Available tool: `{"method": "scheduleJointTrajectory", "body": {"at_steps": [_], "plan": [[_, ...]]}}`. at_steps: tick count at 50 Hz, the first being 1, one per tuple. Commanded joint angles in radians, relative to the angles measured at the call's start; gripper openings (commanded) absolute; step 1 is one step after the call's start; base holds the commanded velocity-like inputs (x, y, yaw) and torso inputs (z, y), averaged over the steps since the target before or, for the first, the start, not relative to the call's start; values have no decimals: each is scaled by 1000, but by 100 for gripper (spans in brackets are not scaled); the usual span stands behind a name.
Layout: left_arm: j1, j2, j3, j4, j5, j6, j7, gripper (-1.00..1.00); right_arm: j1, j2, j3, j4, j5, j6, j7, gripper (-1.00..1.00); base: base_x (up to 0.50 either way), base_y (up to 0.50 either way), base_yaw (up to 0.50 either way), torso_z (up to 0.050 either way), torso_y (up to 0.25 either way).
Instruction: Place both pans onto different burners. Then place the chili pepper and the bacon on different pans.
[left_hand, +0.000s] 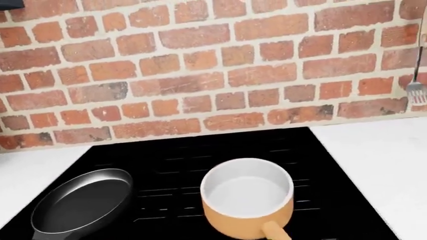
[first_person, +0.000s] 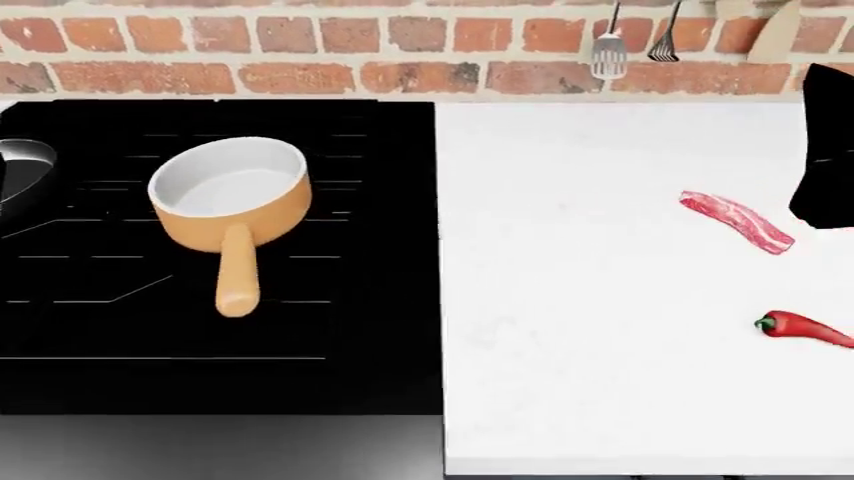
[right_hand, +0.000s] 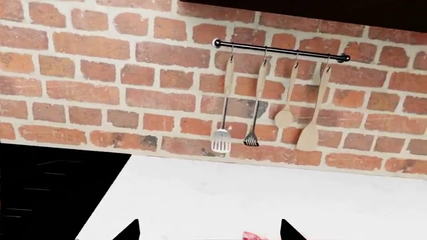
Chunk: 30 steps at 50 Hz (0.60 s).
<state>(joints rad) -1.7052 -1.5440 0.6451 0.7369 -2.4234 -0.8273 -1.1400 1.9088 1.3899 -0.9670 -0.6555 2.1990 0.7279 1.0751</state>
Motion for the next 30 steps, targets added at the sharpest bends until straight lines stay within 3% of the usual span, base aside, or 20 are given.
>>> {"method": "scheduleJointTrajectory", "body": {"at_steps": [1, 30], "plan": [[-7, 10, -16, -5, -19, -14, -19, 100, -6, 33, 10, -4, 0, -8, 4, 100, 0, -500, 0, 0, 0], [14, 23, -27, -5, -8, -12, -20, 100, -37, 40, 6, -2, -22, -9, 49, 100, -133, -500, 0, 0, 0]]}}
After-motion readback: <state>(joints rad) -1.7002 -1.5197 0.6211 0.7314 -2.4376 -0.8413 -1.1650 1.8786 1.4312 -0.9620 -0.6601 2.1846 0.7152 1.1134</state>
